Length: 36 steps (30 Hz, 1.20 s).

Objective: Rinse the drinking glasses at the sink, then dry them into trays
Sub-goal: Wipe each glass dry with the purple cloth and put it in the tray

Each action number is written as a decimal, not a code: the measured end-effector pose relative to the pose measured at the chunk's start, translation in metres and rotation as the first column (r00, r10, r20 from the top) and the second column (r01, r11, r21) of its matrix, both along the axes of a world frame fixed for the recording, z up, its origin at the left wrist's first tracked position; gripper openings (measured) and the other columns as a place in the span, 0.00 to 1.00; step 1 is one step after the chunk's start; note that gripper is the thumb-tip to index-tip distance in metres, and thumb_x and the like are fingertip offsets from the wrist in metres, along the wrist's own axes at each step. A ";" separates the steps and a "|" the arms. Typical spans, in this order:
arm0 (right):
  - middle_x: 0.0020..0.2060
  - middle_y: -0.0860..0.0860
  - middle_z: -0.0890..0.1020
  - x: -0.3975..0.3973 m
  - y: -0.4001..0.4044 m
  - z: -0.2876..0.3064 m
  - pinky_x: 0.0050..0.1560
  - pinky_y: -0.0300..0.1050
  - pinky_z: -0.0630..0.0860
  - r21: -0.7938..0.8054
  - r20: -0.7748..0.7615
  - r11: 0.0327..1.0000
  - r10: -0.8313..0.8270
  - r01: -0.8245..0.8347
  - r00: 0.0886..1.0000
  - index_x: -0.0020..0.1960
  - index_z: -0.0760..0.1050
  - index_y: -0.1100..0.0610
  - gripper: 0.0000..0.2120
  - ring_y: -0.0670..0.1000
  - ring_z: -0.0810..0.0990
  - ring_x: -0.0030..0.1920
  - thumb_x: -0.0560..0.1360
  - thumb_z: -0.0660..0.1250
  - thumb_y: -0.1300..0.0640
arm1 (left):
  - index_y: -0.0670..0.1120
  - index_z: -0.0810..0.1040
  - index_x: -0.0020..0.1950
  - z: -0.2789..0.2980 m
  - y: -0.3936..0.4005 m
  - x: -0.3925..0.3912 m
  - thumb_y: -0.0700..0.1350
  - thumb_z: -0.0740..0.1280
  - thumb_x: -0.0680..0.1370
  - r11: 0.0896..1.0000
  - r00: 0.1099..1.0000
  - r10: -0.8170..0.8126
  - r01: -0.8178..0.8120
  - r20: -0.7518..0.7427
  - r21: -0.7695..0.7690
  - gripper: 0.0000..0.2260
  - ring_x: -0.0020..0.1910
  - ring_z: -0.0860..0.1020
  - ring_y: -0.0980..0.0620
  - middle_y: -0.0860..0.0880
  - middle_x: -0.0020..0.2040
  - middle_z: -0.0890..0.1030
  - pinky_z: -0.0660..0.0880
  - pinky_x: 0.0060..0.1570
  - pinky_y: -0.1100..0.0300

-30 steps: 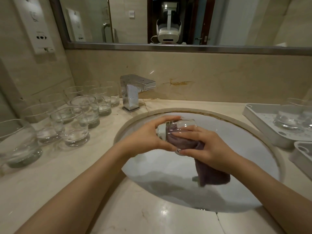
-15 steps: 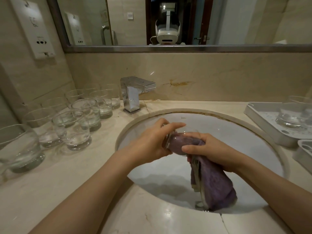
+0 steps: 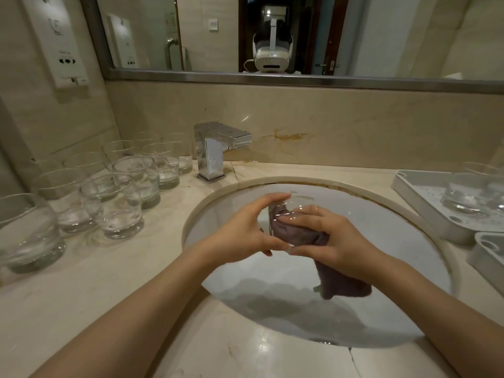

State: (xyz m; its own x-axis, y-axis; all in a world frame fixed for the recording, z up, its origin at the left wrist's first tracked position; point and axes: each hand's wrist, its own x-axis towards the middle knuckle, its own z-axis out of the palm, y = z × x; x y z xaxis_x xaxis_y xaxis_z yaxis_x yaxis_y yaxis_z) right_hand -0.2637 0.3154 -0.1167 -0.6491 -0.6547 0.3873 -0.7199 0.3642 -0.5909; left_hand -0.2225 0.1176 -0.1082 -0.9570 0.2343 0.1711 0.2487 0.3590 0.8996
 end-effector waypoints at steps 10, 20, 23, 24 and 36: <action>0.41 0.44 0.84 0.012 -0.002 0.017 0.43 0.38 0.76 -0.177 0.554 0.984 0.093 0.008 0.827 0.56 0.79 0.46 0.18 0.44 0.81 0.40 0.67 0.76 0.56 | 0.60 0.68 0.70 -0.007 -0.005 -0.004 0.39 0.78 0.67 0.932 0.895 -0.050 -0.118 -0.444 -0.343 0.36 0.59 0.73 0.51 0.49 0.61 0.70 0.75 0.56 0.58; 0.59 0.41 0.77 -0.001 0.003 0.004 0.54 0.36 0.74 0.139 -0.305 0.989 0.004 0.041 0.952 0.62 0.76 0.40 0.22 0.44 0.77 0.54 0.70 0.74 0.51 | 0.56 0.70 0.70 0.003 0.000 0.003 0.30 0.74 0.69 0.985 0.992 -0.043 0.022 0.116 0.174 0.36 0.50 0.83 0.46 0.50 0.62 0.73 0.82 0.43 0.50; 0.47 0.40 0.83 0.004 0.003 0.010 0.49 0.33 0.75 -0.004 0.301 1.000 0.008 -0.007 0.954 0.54 0.78 0.37 0.20 0.41 0.80 0.47 0.69 0.77 0.56 | 0.59 0.66 0.72 -0.007 0.005 0.004 0.36 0.76 0.69 0.992 0.996 0.021 -0.032 -0.088 -0.122 0.37 0.55 0.79 0.48 0.51 0.61 0.69 0.81 0.49 0.55; 0.43 0.43 0.84 0.006 0.003 0.013 0.44 0.36 0.77 -0.061 0.492 0.998 0.054 -0.027 0.869 0.53 0.79 0.41 0.17 0.43 0.81 0.42 0.69 0.77 0.57 | 0.59 0.64 0.73 -0.010 0.004 0.004 0.38 0.76 0.70 0.960 0.981 0.008 -0.062 -0.196 -0.273 0.38 0.58 0.76 0.50 0.53 0.59 0.67 0.78 0.53 0.59; 0.59 0.43 0.78 0.001 0.002 0.001 0.54 0.43 0.77 0.142 -0.278 0.990 0.042 -0.003 0.960 0.62 0.77 0.41 0.22 0.47 0.79 0.55 0.69 0.73 0.52 | 0.57 0.71 0.69 0.003 -0.010 0.005 0.28 0.74 0.67 0.994 0.997 -0.054 0.048 0.059 0.103 0.37 0.52 0.82 0.46 0.50 0.62 0.75 0.81 0.47 0.54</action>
State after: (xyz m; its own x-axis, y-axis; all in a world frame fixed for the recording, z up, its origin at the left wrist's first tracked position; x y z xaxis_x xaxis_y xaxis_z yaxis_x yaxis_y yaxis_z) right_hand -0.2630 0.3173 -0.1159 -0.5120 -0.7280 0.4559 -0.8581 0.4098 -0.3093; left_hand -0.2178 0.1073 -0.1053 -0.9537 0.2672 0.1377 0.2075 0.2537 0.9448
